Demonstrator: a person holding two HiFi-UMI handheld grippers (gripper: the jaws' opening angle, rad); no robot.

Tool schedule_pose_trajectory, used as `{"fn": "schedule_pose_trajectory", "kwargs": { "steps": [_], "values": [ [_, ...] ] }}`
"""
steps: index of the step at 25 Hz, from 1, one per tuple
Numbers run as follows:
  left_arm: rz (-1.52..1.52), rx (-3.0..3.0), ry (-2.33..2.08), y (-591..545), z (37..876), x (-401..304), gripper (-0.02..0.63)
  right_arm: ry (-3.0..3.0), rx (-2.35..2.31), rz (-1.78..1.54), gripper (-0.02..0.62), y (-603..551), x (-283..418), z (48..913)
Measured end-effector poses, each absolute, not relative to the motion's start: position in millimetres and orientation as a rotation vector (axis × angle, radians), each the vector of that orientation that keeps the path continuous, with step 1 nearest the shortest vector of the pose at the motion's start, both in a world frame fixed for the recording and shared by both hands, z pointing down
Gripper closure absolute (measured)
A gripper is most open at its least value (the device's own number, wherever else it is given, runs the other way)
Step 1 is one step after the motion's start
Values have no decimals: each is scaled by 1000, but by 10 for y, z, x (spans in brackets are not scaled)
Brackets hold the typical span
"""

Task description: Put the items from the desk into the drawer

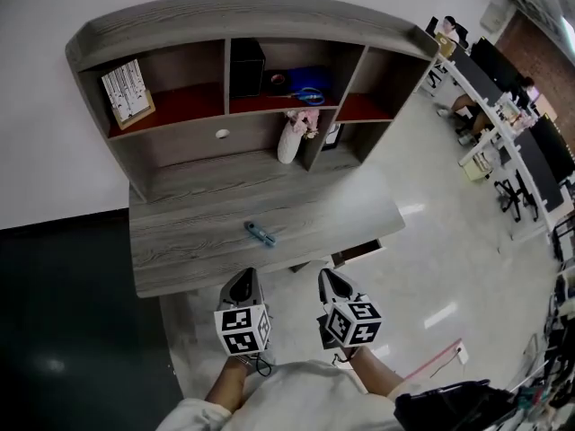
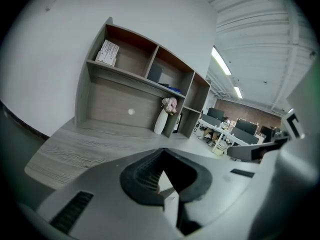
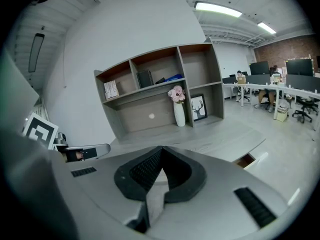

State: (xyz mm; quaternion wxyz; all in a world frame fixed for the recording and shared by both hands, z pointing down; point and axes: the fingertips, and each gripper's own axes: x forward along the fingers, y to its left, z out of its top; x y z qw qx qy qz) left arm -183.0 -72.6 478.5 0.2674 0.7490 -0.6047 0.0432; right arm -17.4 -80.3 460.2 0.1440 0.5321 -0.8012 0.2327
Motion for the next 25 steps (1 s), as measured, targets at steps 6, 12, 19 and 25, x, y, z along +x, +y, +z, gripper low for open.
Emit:
{"fn": "schedule_pose_trajectory", "kwargs": {
  "steps": [6, 12, 19, 25],
  "values": [
    [133, 2004, -1630, -870, 4897, -1944, 607, -2308, 1521, 678, 597, -920, -281, 4654],
    [162, 1981, -1644, -909, 5034, -1909, 607, -2310, 1476, 718, 597, -979, -266, 4830],
    [211, 1949, -1641, -878, 5138, -1816, 607, -2362, 1379, 729, 597, -1146, -360, 4933],
    [251, 1915, -1660, -948, 5224, -1839, 607, -2385, 1270, 707, 597, -1340, -507, 5112]
  ]
}}
